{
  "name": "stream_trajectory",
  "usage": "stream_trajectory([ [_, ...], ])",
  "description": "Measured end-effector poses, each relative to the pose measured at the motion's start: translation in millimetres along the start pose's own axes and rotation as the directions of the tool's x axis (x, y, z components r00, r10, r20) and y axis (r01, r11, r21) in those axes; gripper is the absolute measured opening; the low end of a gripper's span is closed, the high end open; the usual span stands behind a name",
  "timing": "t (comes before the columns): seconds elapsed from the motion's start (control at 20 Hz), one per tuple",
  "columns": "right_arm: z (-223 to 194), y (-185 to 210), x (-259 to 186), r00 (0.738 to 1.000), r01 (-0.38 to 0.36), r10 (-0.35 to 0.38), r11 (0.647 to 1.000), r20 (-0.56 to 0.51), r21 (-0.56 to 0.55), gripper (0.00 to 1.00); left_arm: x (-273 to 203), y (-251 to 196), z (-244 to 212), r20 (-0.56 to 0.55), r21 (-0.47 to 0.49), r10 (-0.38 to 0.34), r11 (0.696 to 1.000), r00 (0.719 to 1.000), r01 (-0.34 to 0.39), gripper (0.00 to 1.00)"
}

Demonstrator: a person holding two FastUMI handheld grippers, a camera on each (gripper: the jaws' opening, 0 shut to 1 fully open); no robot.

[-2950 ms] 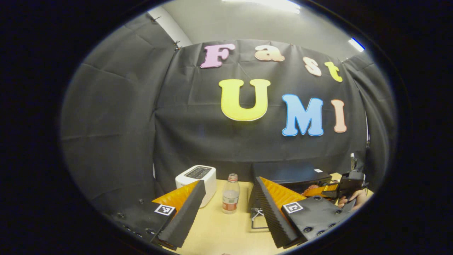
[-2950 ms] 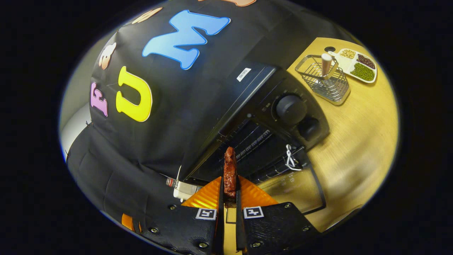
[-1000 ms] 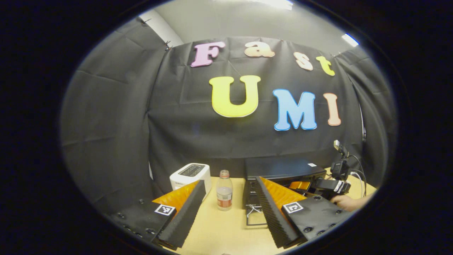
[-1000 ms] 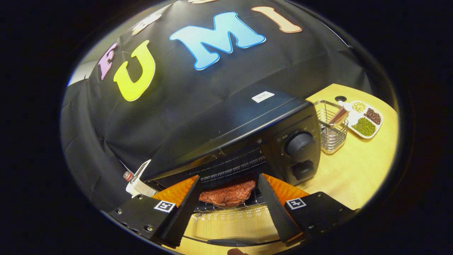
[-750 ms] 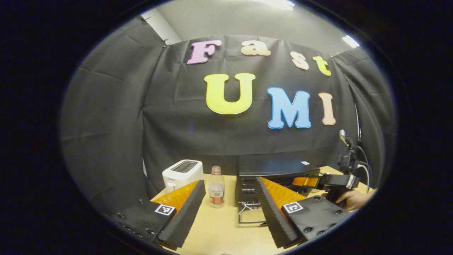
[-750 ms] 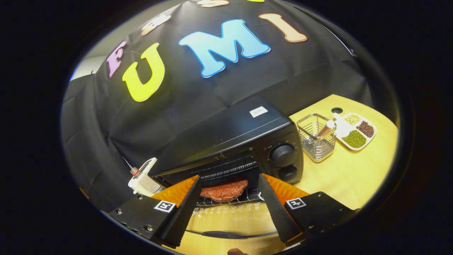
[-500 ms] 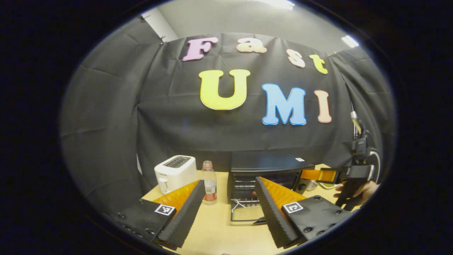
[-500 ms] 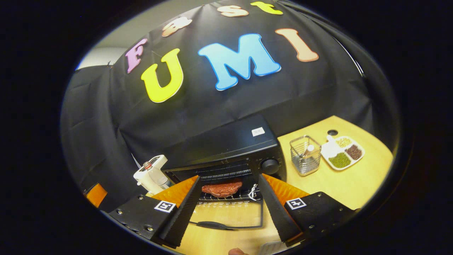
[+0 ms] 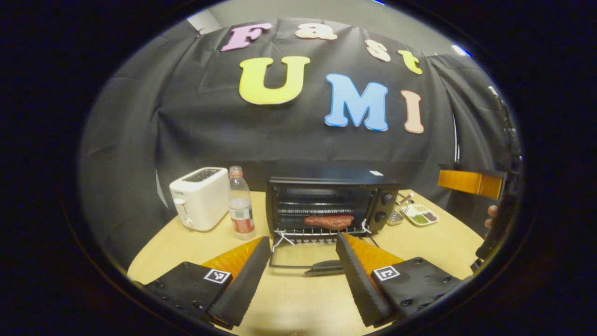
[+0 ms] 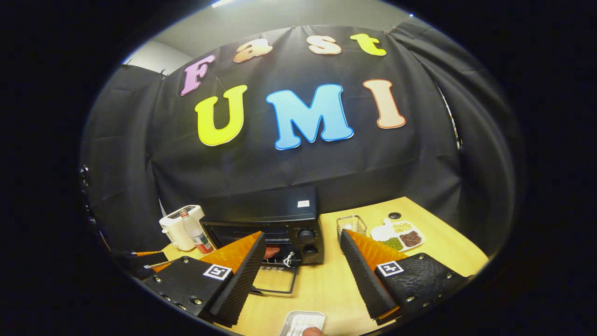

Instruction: Open the electric oven with the left hand, put the food in, and close the electric oven.

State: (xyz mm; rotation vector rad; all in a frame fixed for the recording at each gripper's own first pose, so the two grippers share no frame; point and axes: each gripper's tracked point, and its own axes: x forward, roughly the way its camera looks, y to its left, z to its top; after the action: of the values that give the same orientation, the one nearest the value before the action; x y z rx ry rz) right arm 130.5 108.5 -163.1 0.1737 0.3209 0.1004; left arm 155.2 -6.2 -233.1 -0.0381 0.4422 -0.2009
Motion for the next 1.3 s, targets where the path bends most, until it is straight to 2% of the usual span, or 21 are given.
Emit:
stream_trajectory([
  [0.15,5.5,-22.8,-18.4,0.998,0.057,-0.056,0.997,0.016,-0.055,0.98,18.5,-19.6,-34.3,-0.075,0.005,-0.02,1.0,0.997,0.02,0.95],
  [0.2,8.0,-28.2,-24.6,0.997,0.07,-0.068,0.995,0.021,-0.066,0.98,23.0,-25.1,-45.2,-0.099,0.004,-0.028,1.0,0.995,0.029,1.0],
  [0.25,8.1,-33.9,-30.4,0.997,0.081,-0.08,0.994,0.019,-0.072,0.98,27.2,-28.9,-55.0,-0.121,0.002,-0.035,0.999,0.992,0.036,0.95],
  [0.35,12.0,-43.5,-43.2,0.995,0.102,-0.1,0.992,0.032,-0.076,0.98,38.0,-37.3,-74.5,-0.167,0.002,-0.047,0.999,0.985,0.048,0.95],
  [0.6,12.4,-65.4,-64.6,0.985,0.171,-0.169,0.983,0.036,-0.071,0.98,58.5,-47.5,-116.6,-0.299,-0.028,-0.064,0.998,0.952,0.058,1.0],
  [0.65,12.2,-70.0,-66.4,0.983,0.183,-0.181,0.981,0.031,-0.059,0.98,64.6,-51.2,-123.8,-0.321,-0.036,-0.069,0.997,0.945,0.061,0.92],
  [0.75,11.2,-77.7,-72.1,0.978,0.206,-0.205,0.978,0.025,-0.041,0.98,74.7,-54.2,-136.8,-0.361,-0.033,-0.067,0.998,0.93,0.059,0.96],
  [0.9,9.8,-90.6,-80.8,0.97,0.244,-0.243,0.968,0.017,-0.059,0.98,86.6,-54.7,-147.2,-0.39,-0.003,-0.045,0.999,0.919,0.048,1.0],
  [0.95,9.8,-94.6,-82.8,0.967,0.256,-0.255,0.965,0.015,-0.067,0.98,90.2,-54.8,-151.8,-0.402,0.007,-0.038,0.999,0.915,0.045,0.96],
  [1.0,10.1,-98.4,-86.0,0.964,0.265,-0.265,0.962,0.014,-0.071,0.98,93.1,-55.7,-155.5,-0.414,0.013,-0.034,0.999,0.91,0.043,1.0],
  [1.05,10.1,-101.8,-88.4,0.961,0.276,-0.276,0.959,0.013,-0.072,0.98,96.0,-56.7,-159.3,-0.423,0.013,-0.033,0.999,0.905,0.043,1.0],
  [1.1,9.6,-105.0,-90.6,0.959,0.285,-0.285,0.956,0.01,-0.07,0.98,98.4,-57.3,-162.6,-0.435,0.012,-0.03,0.999,0.9,0.039,0.92],
  [1.2,7.1,-107.2,-93.0,0.957,0.29,-0.29,0.955,-0.004,-0.059,0.98,104.4,-56.2,-160.7,-0.42,0.033,-0.018,0.999,0.907,0.035,0.96],
  [1.25,5.4,-110.4,-93.1,0.955,0.297,-0.298,0.953,-0.008,-0.058,0.98,106.1,-56.3,-160.4,-0.418,0.046,-0.009,0.998,0.908,0.032,0.92],
  [1.3,4.5,-112.3,-94.3,0.952,0.304,-0.305,0.951,-0.01,-0.059,0.98,108.6,-55.0,-160.3,-0.419,0.059,0.0,0.998,0.908,0.027,0.92],
])
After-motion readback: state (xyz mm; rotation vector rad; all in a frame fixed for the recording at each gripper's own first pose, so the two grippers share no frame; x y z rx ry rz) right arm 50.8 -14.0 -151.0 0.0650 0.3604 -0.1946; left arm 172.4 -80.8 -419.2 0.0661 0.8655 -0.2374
